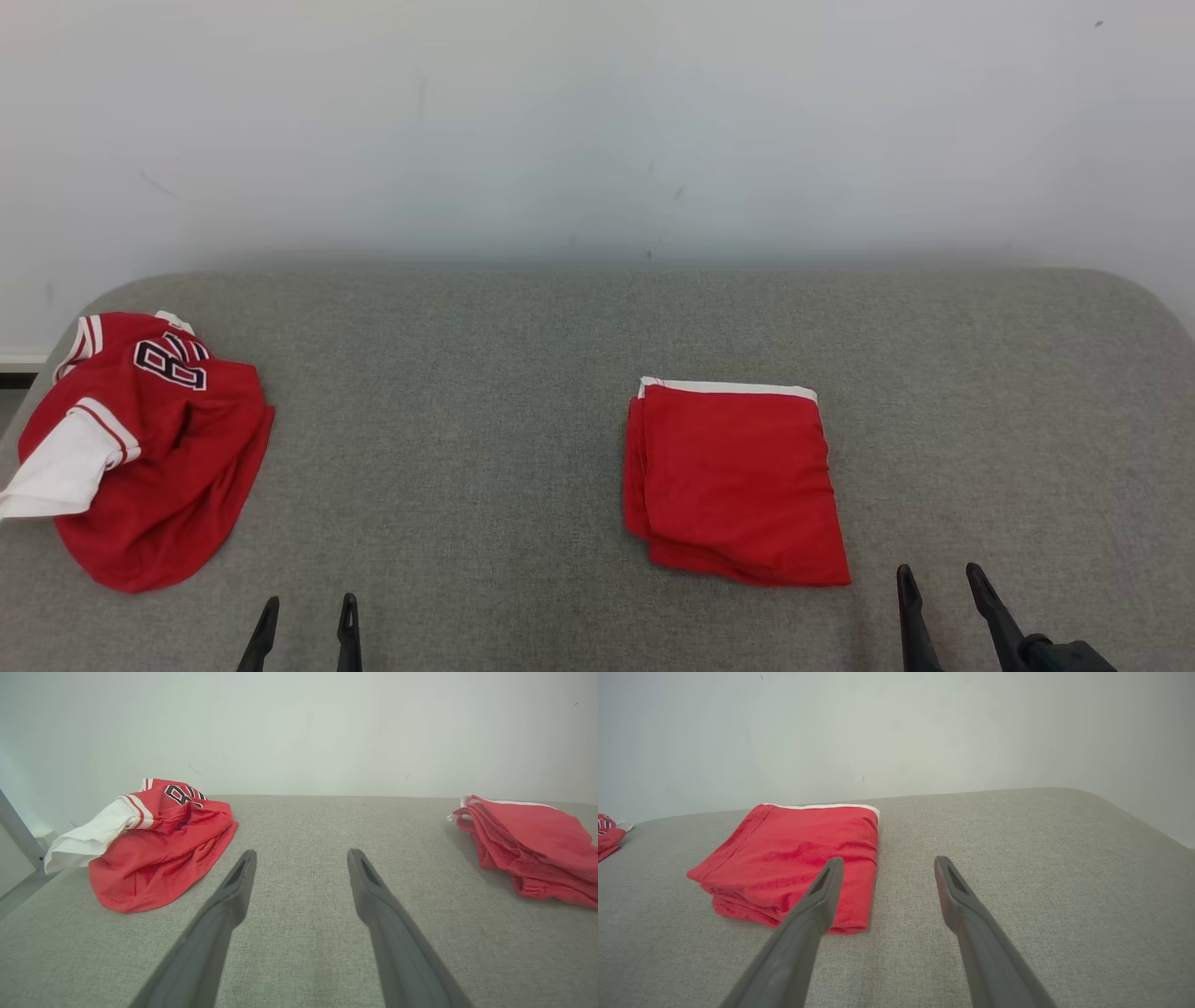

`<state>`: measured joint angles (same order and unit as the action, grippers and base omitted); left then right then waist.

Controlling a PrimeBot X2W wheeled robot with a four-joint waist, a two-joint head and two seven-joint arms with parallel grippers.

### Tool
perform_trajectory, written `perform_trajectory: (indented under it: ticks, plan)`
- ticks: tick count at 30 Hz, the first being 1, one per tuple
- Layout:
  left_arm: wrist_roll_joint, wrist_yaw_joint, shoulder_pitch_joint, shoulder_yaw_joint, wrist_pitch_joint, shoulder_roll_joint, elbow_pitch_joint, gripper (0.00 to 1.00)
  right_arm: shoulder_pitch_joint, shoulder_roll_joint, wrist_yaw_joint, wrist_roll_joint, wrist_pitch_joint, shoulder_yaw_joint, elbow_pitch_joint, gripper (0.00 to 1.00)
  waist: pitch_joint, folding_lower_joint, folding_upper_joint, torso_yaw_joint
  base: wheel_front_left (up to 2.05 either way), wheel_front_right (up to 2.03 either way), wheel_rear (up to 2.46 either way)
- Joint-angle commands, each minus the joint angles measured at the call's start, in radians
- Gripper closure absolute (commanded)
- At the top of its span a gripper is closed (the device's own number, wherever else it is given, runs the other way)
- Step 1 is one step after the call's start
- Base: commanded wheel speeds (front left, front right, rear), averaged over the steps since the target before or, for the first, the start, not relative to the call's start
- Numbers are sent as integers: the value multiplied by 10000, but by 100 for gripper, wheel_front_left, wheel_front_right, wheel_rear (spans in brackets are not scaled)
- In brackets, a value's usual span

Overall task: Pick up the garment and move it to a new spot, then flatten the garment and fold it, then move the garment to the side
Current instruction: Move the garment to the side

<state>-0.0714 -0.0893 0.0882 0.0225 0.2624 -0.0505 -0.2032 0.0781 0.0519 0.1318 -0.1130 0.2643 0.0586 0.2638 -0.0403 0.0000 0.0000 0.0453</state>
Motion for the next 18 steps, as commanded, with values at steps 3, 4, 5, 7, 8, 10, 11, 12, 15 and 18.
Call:
perform_trajectory:
  ticks: [3,4,5,7,8,10,11,12,15,18]
  plan:
    - [-37,-41,127,27,15,3,-30,0,-72,-28,-24,-24,17,22,14,0,-5,0,0,12,0,0,0]
    - [-35,-46,108,31,15,3,-33,0,-76,-29,-24,-22,17,11,26,0,-5,0,0,23,0,0,0]
    - [-44,-50,95,38,15,3,-41,0,-87,-29,-24,-35,17,-3,35,0,-4,0,0,26,0,0,0]
    - [-47,-51,100,44,15,3,-50,0,-116,-29,-24,-52,17,-5,56,0,-2,0,0,21,0,0,0]
    - [-59,-41,100,45,15,3,-54,0,-138,-29,-24,-61,17,10,66,0,2,0,0,22,0,0,0]
    - [-56,-34,89,37,15,3,-65,0,-171,-29,-24,-83,17,36,99,0,12,0,0,27,0,0,0]
    - [-69,-36,82,42,15,3,-70,0,-186,-29,-24,-87,17,37,116,0,16,0,0,29,0,0,0]
    - [-80,-37,78,52,15,3,-73,0,-211,-29,-24,-82,17,28,141,0,22,0,0,29,0,0,0]
    - [-122,-31,31,71,15,3,-57,0,-513,-30,-24,-140,17,-120,354,0,102,0,0,11,0,0,0]
    - [-144,-22,-10,24,15,3,-43,0,-1129,-27,-24,38,17,-307,735,0,222,0,0,-24,0,0,0]
